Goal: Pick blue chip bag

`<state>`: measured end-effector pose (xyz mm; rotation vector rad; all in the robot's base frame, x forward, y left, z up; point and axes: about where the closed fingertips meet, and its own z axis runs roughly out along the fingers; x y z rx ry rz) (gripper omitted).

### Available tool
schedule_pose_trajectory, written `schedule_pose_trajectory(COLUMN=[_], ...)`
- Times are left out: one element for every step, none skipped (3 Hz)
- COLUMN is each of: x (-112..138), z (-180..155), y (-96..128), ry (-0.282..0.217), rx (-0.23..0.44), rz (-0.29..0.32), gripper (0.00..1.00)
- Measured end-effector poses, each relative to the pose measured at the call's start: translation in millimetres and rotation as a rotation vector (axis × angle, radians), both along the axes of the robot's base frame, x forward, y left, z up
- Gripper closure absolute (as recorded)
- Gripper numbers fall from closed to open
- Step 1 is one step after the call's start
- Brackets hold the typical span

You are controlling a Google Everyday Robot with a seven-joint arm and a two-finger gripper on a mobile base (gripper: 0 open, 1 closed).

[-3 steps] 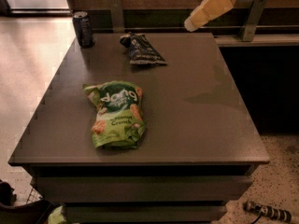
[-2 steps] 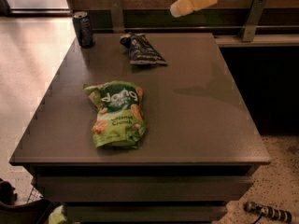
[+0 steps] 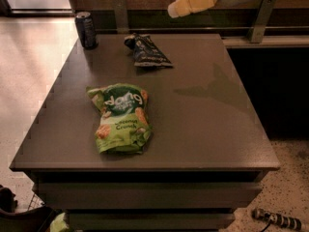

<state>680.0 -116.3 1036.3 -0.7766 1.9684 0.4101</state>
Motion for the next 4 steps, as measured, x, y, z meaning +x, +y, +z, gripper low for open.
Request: schedule_pose_trajectory(x=[11.8,44.6,73.6,87.7], z=[-3.8,-31.1,-66.9,-100.5], y=[6.0,24.3,40.3,54.3], ry=[0.021,0.088,0.157,0.219], rx=[-0.024,-0.049,-0.049,-0.028], rz=[-0.004,-0.024,-0.062,-0.086], gripper=[0.00,0.00,0.00,0.00])
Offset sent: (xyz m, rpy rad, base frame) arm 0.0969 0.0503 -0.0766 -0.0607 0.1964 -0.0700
